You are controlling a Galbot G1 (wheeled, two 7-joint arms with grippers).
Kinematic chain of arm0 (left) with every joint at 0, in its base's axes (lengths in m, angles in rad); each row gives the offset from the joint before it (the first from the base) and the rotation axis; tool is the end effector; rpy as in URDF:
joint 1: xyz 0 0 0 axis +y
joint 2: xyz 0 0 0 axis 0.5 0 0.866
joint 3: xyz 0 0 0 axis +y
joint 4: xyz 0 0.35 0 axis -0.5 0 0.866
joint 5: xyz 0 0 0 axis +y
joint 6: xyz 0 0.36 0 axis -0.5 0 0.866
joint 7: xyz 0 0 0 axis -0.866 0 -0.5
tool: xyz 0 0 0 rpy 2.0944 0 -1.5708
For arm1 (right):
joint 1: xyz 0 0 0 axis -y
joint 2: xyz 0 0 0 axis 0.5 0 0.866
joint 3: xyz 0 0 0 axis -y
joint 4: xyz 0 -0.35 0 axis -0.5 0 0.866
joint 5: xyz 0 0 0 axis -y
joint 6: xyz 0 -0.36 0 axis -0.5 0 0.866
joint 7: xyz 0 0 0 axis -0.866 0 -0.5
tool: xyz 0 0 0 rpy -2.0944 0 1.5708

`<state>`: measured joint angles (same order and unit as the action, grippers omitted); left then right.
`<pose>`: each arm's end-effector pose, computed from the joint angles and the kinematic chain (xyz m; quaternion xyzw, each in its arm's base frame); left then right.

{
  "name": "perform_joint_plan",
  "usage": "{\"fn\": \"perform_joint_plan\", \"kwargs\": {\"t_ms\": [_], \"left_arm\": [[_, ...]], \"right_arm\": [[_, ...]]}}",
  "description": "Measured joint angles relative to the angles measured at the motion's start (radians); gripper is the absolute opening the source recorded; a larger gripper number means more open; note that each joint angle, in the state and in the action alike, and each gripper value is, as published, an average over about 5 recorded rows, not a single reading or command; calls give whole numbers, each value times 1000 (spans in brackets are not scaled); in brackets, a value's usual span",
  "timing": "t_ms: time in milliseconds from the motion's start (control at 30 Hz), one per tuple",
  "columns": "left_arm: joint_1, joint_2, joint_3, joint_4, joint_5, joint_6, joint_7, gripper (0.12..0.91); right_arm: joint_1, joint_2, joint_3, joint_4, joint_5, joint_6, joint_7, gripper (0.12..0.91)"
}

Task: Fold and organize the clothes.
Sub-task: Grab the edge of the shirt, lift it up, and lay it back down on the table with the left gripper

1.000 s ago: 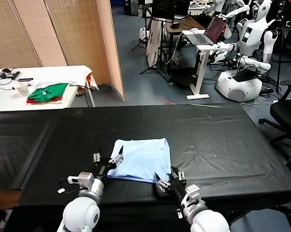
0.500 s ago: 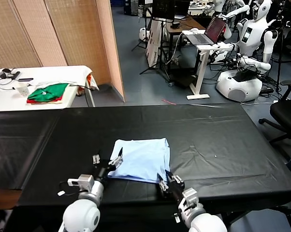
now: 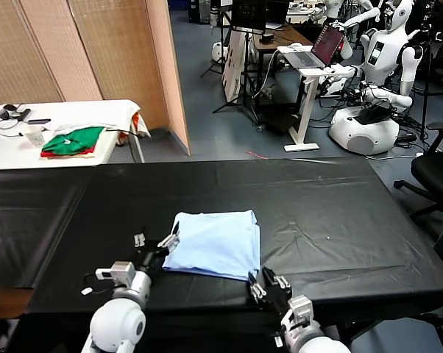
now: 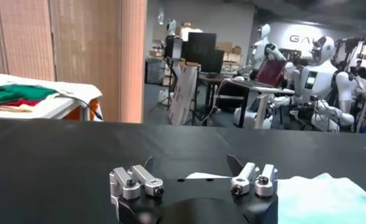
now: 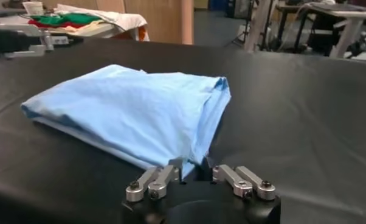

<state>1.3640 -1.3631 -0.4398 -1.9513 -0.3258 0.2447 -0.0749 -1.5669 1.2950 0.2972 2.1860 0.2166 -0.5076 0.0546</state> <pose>0.2488 0.0172 -0.3104 -0.0500 -0.9907 0.0649 0.1090 0.1718 0.0248 -0.2767 0.1515 -0.9602 -0.0008 0.2344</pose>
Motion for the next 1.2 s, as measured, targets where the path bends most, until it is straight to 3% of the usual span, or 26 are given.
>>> {"fn": "perform_joint_plan", "kwargs": {"t_ms": [133, 433, 833, 967, 1067, 1200], "left_arm": [[3, -17, -8, 19, -53, -4, 15, 907], [15, -61, -20, 41, -156, -12, 34, 907], [2, -79, -31, 85, -319, 10, 47, 895], [-4, -86, -26, 98, -328, 11, 49, 799], [-9, -91, -24, 107, -348, 12, 43, 643], [-10, -93, -24, 106, -384, 21, 35, 379]], "right_arm": [[-37, 15, 63, 66, 73, 2, 7, 892], [-60, 22, 205, 150, 185, 7, 19, 907], [-65, 33, 236, 172, 189, 19, 20, 907], [-65, 36, 234, 169, 182, 24, 19, 907], [-65, 39, 228, 167, 172, 29, 17, 907], [-65, 43, 220, 164, 158, 34, 16, 907]]}}
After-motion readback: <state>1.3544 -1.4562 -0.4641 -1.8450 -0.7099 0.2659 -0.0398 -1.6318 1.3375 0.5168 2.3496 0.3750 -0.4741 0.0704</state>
